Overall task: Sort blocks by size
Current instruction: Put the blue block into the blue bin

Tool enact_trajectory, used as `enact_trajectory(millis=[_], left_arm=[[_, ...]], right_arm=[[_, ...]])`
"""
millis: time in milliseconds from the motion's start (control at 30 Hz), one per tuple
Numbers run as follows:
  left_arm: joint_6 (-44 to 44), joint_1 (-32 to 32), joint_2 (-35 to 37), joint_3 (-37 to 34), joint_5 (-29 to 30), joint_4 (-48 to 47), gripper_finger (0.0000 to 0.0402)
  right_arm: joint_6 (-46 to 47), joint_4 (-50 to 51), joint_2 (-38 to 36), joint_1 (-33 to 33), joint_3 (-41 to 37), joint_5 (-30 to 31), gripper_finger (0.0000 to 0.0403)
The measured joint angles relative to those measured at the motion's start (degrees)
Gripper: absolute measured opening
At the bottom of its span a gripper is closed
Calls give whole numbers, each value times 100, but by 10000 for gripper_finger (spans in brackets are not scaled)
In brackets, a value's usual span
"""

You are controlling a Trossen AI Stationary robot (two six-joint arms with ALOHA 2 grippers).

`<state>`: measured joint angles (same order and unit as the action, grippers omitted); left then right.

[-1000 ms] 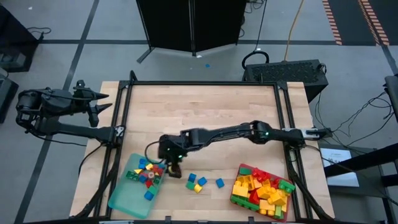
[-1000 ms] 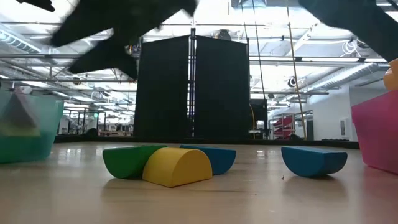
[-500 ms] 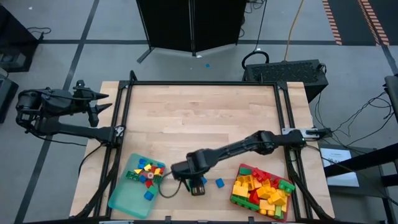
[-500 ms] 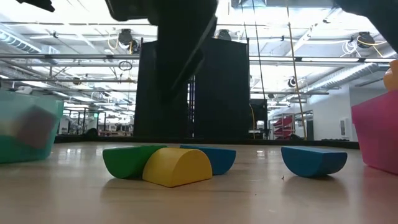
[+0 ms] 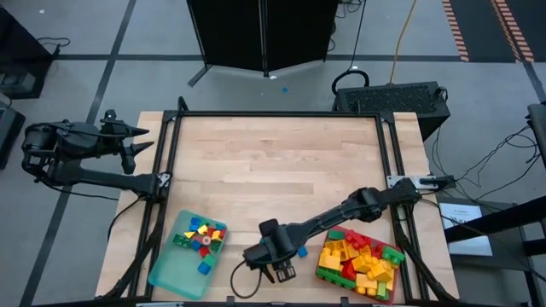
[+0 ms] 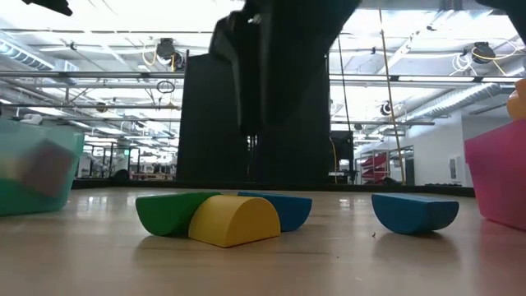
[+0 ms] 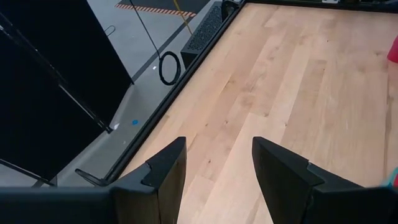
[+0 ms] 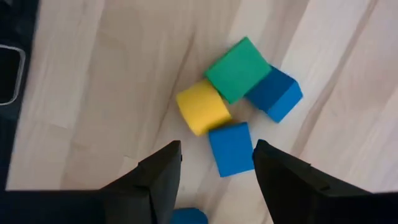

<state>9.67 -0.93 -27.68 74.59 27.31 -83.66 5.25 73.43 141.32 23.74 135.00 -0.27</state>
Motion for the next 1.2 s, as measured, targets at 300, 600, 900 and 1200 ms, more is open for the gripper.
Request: enact_trajectory(millis=[300,600,900,1200], left_arm=[[-2,0,0,2,0,-2,187],[-7,-1,0,0,-2,-3,187],[-6,0,0,0,0,-4,187],[-14,0,0,0,0,-4,187]], right_arm=[[43,-96,66,-84,-310,-267,252],[-51,-400,70,-205,-683,-55,301],[-56,-719,63,-314,-1206,-306,267],[-72,-813,55,-299,-1274,-304,128]])
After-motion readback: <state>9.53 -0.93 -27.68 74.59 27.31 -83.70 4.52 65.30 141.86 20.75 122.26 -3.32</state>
